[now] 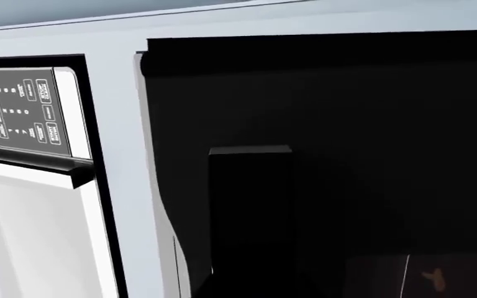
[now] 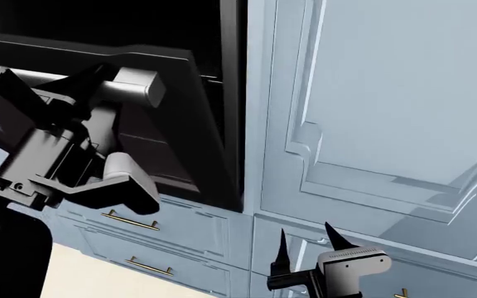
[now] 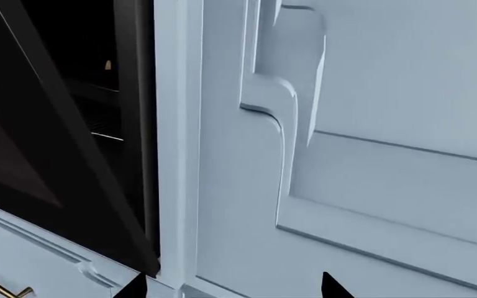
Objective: Open the oven door
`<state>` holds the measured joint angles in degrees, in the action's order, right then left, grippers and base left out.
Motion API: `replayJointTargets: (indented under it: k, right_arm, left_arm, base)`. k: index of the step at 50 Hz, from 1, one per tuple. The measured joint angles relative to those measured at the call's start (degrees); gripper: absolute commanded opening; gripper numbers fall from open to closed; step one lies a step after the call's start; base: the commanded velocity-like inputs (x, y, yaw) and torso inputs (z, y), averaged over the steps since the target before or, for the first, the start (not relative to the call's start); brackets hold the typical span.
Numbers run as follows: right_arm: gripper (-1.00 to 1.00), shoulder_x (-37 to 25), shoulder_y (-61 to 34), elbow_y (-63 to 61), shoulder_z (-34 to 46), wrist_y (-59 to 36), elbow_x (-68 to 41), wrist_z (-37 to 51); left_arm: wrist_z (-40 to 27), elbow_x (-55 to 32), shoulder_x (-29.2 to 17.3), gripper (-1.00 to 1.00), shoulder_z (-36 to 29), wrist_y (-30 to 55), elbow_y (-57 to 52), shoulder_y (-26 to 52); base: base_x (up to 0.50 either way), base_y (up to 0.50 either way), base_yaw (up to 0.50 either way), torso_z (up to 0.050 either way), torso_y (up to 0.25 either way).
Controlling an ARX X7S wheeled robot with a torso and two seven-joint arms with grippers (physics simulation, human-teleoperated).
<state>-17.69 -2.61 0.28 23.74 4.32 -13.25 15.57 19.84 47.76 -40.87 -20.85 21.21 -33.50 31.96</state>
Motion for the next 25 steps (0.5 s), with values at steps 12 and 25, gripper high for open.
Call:
replayJointTargets:
  k: [12, 25]
  right_arm:
    - [1.0, -0.14, 0.03, -0.03, 0.17, 0.12, -0.06, 0.19]
    - [1.0, -0.3, 0.01, -0.17, 0.39, 0.06, -0.09, 0.41]
  left_arm:
    - [-2.23, 0.79, 0.07, -1.0, 0.98, 0.46, -1.53, -3.2]
    - [0.0, 1.33, -1.03, -1.0, 2.07, 1.37, -4.08, -4.99]
  base:
    - [0.0, 0.0, 0.0, 0.001, 0.003]
    - [0.0, 0.0, 0.0, 0.001, 0.003]
